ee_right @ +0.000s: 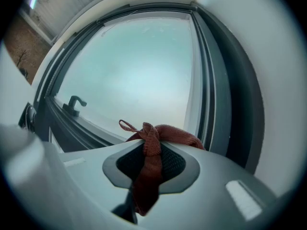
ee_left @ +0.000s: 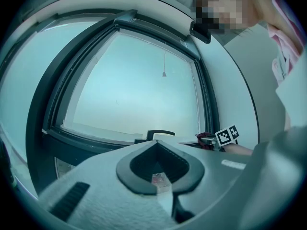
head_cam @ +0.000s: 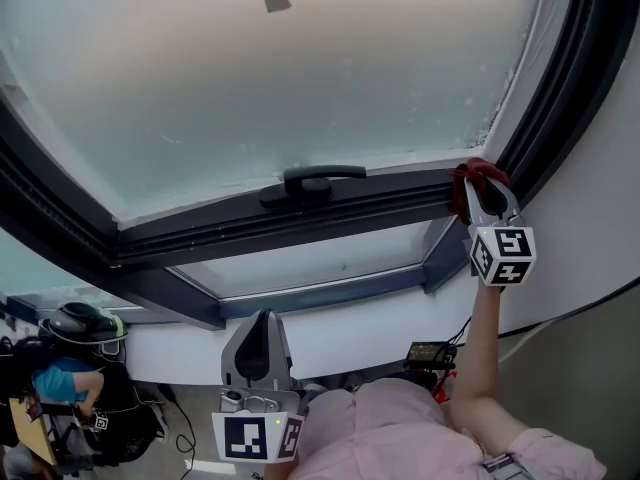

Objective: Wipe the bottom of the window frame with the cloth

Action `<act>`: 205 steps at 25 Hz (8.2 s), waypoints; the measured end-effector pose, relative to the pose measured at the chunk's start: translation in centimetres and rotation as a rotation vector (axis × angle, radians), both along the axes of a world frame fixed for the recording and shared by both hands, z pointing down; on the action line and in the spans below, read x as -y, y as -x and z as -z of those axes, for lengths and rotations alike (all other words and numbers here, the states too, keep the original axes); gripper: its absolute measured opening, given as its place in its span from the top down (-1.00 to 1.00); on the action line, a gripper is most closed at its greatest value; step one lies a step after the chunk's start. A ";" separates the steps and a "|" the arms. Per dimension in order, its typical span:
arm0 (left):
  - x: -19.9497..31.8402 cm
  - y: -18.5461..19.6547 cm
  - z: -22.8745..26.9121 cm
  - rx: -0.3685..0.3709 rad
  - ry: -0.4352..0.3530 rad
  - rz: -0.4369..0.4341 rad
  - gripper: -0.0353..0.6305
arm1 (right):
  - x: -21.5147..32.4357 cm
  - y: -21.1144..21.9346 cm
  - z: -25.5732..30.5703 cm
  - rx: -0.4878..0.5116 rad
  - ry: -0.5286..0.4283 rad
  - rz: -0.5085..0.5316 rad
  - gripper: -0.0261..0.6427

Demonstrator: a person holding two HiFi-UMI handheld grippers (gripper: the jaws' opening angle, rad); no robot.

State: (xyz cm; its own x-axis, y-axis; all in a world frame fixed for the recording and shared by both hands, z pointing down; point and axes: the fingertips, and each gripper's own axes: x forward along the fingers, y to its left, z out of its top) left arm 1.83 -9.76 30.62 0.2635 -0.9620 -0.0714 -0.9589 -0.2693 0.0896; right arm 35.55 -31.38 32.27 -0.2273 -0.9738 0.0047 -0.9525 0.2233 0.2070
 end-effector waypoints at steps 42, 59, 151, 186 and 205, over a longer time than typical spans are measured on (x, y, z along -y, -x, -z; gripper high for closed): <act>-2.5 14.6 0.4 -0.005 0.013 -0.049 0.91 | -7.8 30.3 -2.2 -0.194 0.011 0.261 0.68; -0.8 15.0 -0.2 -0.019 0.029 -0.075 0.91 | -7.2 28.6 -2.2 -0.241 0.008 0.212 0.68; 4.1 -1.3 0.1 0.013 0.029 -0.122 0.91 | -3.9 8.7 -1.7 -0.114 -0.011 0.135 0.67; 5.3 -4.1 -0.1 0.006 0.015 -0.112 0.91 | -2.6 2.1 -1.6 -0.080 -0.028 0.048 0.67; 4.6 -2.8 0.3 0.010 0.014 -0.093 0.91 | -1.8 -1.4 -1.5 -0.098 -0.003 -0.099 0.67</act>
State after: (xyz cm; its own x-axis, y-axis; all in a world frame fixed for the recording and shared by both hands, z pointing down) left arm 4.65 -14.40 30.32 0.3523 -0.9343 -0.0549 -0.9307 -0.3559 0.0842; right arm 36.98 -29.59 33.77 -0.1289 -0.9915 0.0189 -0.9450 0.1286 0.3007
